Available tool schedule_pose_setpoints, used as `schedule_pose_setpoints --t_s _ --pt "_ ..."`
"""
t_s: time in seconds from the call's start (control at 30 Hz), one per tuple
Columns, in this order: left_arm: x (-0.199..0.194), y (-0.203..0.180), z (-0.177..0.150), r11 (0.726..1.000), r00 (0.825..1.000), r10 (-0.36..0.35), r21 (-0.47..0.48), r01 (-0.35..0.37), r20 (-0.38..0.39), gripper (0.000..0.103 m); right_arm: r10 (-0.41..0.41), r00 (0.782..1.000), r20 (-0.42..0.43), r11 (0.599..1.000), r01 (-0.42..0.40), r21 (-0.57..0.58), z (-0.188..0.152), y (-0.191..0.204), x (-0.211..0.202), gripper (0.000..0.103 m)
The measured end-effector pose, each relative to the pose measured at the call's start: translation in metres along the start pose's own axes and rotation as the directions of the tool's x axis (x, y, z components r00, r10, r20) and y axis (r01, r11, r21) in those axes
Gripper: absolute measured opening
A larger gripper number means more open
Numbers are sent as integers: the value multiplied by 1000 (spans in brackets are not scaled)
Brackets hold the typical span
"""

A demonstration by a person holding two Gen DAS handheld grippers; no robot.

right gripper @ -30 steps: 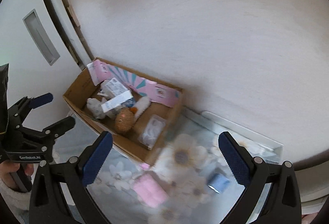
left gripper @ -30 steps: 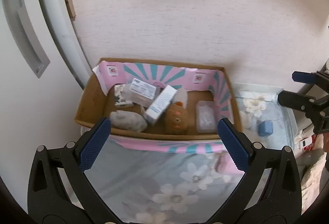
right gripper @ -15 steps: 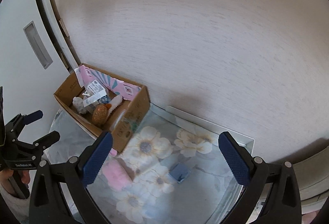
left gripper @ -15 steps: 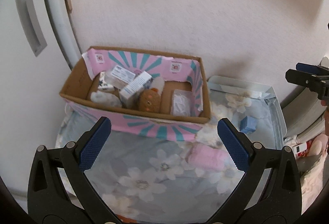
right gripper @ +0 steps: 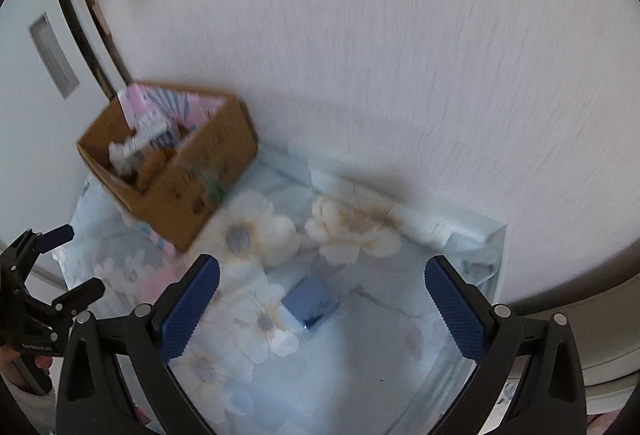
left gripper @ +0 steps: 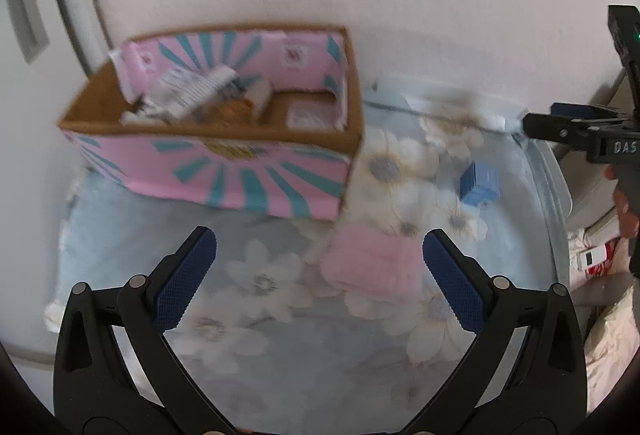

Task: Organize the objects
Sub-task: 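Grasp the pink fluffy towel with the left gripper while the right grasps the blue PROYA box, then carry the towel and blue box into the cardboard box and open both grippers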

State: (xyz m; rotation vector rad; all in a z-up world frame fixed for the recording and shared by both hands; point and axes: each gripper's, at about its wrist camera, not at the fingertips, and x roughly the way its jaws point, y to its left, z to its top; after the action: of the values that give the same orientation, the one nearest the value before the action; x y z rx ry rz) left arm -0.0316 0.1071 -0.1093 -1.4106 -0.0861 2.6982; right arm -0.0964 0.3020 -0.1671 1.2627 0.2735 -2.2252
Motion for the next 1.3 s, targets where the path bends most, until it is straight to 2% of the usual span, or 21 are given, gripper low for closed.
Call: schedule_pose_setpoints --t_s 0.13,0.33,0.43,0.47,0.53,0.6,0.7,1.0,1.3 --pt "24 -14 -16 999 999 -42 21 42 -5 103 12 1000 -11 1000 -12 -25 -21 5 29 102" --pt "50 -36 -30 994 998 -52 99 54 -24 103 -8 1000 -4 997 8 -73 -42 13 59 100" --pt "57 -41 -37 992 998 -54 117 56 -23 101 -24 1000 -15 996 22 -89 -46 15 69 83" --pt "60 -42 -38 991 998 -57 119 59 -21 98 -23 999 -22 996 21 -86 -48 15 73 74" --pt "63 -43 -40 991 998 -56 121 59 -27 90 -24 999 -32 997 21 -78 -50 14 77 69" --pt "69 -44 -40 991 998 -43 124 47 -39 79 -19 999 -39 997 16 -71 -51 12 79 56" --pt "70 -42 -40 992 998 -41 118 46 -43 72 -28 999 -42 998 26 -54 -52 10 79 48" --pt "53 -33 -35 994 997 -76 81 78 -29 47 -15 999 -43 1000 15 -10 -51 7 73 47" --pt "19 -27 -24 992 994 -110 54 111 -12 45 12 1000 3 1000 -12 -10 -41 22 37 47"
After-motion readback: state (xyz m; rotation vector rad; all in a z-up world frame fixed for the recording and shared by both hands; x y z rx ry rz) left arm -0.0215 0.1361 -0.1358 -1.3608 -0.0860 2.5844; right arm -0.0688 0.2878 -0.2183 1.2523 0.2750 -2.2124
